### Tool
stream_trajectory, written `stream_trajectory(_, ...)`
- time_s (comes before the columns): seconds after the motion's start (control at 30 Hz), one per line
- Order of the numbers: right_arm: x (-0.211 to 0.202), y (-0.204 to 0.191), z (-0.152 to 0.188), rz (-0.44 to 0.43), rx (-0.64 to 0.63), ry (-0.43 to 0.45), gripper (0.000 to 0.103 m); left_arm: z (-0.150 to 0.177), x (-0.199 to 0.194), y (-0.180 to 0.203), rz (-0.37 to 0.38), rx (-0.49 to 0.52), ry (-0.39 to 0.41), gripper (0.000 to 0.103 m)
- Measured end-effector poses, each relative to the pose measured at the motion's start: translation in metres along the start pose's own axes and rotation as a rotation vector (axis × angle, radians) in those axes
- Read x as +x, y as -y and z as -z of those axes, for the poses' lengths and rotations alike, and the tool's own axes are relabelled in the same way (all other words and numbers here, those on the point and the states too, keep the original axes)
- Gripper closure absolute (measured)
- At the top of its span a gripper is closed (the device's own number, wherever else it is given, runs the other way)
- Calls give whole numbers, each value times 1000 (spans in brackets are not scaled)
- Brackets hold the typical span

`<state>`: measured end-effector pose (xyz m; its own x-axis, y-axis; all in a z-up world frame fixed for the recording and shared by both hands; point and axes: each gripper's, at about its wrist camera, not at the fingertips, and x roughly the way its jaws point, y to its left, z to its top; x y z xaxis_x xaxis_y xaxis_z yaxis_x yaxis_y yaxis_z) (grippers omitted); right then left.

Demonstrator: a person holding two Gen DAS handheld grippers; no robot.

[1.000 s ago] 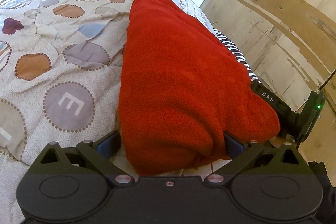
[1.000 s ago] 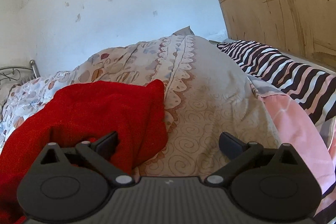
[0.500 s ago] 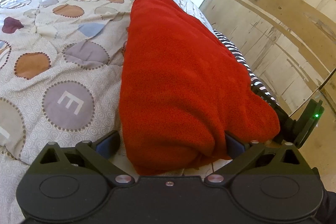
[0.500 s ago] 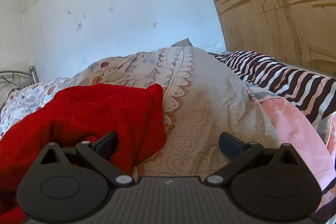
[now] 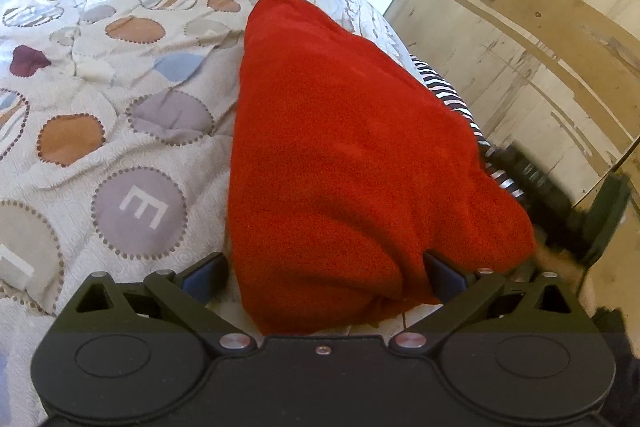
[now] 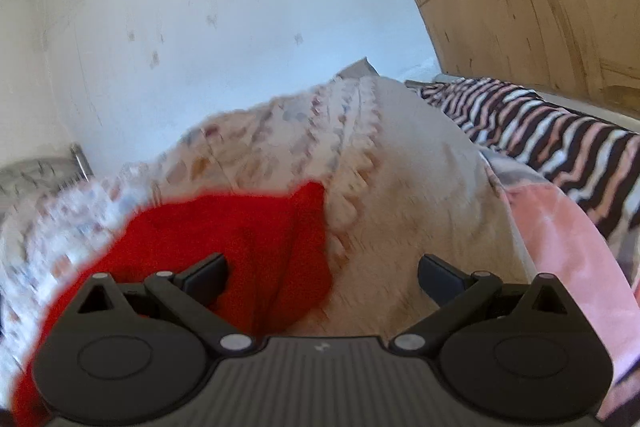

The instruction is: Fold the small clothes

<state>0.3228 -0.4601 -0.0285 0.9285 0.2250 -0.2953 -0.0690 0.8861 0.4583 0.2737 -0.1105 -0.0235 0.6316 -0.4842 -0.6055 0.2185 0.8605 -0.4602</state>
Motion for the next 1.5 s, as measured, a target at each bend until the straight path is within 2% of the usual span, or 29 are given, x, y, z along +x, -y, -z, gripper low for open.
stream_trajectory(0.1, 11, 0, -18, -56, 26, 0, 2, 2, 1, -3, 10, -21, -1, 1)
stream_trajectory(0.17, 30, 0, -28, -76, 31, -74, 11, 2, 2, -3, 14, -24, -1, 1)
stream_trajectory(0.23, 49, 1, -32, -90, 50, -132, 36, 2, 2, -3, 13, -20, -1, 1)
stream_trajectory(0.27, 58, 2, -33, -95, 57, -162, 45, 2, 2, -2, 11, -18, -1, 1)
stream_trajectory(0.3, 65, 2, -34, -100, 56, -183, 68, 2, 2, -2, 11, -15, -1, 1)
stream_trajectory(0.33, 70, -1, -36, -102, 45, -194, 78, 2, 2, -2, 12, -14, -1, 1)
stream_trajectory(0.4, 73, -7, -43, -98, -7, -188, 84, 2, 2, -3, 15, -19, -2, 1)
stream_trajectory(0.43, 72, -9, -48, -88, -12, -167, 94, 2, 2, -3, 16, -19, -2, 1)
stream_trajectory(0.47, 70, -8, -54, -83, 3, -137, 95, 1, 2, -3, 16, -17, -2, 1)
stream_trajectory(0.5, 69, -7, -58, -71, 14, -111, 103, 1, 2, -3, 16, -14, -3, 1)
stream_trajectory(0.53, 68, -6, -60, -38, 8, -83, 103, 1, 3, -2, 17, -13, -3, 1)
stream_trajectory(0.6, 76, -3, -60, -14, -10, -106, 103, 1, 3, -2, 14, -14, -2, 1)
stream_trajectory(0.7, 75, 3, -54, -54, 30, -145, 103, 2, 3, -3, 19, -17, -4, 1)
stream_trajectory(0.73, 71, 5, -52, -66, 58, -140, 99, 2, 3, -3, 22, -19, -4, 1)
stream_trajectory(0.77, 67, 8, -50, -71, 80, -136, 92, 1, 4, -4, 23, -21, -4, 1)
stream_trajectory(0.83, 60, 10, -49, -93, 103, -130, 38, 1, 4, -3, 22, -18, -4, 1)
stream_trajectory(0.87, 56, 11, -48, -106, 104, -128, 31, 1, 4, -2, 21, -15, -4, 1)
stream_trajectory(0.97, 49, 11, -47, -134, 107, -138, 21, -1, 4, -2, 19, -17, -11, 1)
stream_trajectory(1.0, 48, 11, -46, -150, 110, -139, 12, -2, 4, -2, 17, -17, -11, 1)
stream_trajectory(1.03, 47, 10, -45, -168, 112, -142, 7, -2, 4, -1, 15, -16, -10, 1)
stream_trajectory(1.13, 48, 6, -38, -194, 99, -169, 2, -2, 4, -1, 12, -17, -12, 1)
stream_trajectory(1.27, 62, -3, -19, -103, 47, -260, 3, -4, 4, -1, 12, -16, -18, 0)
stream_trajectory(1.5, 56, 3, -4, -124, 65, -191, 5, -9, 0, -1, 6, 2, -17, 0)
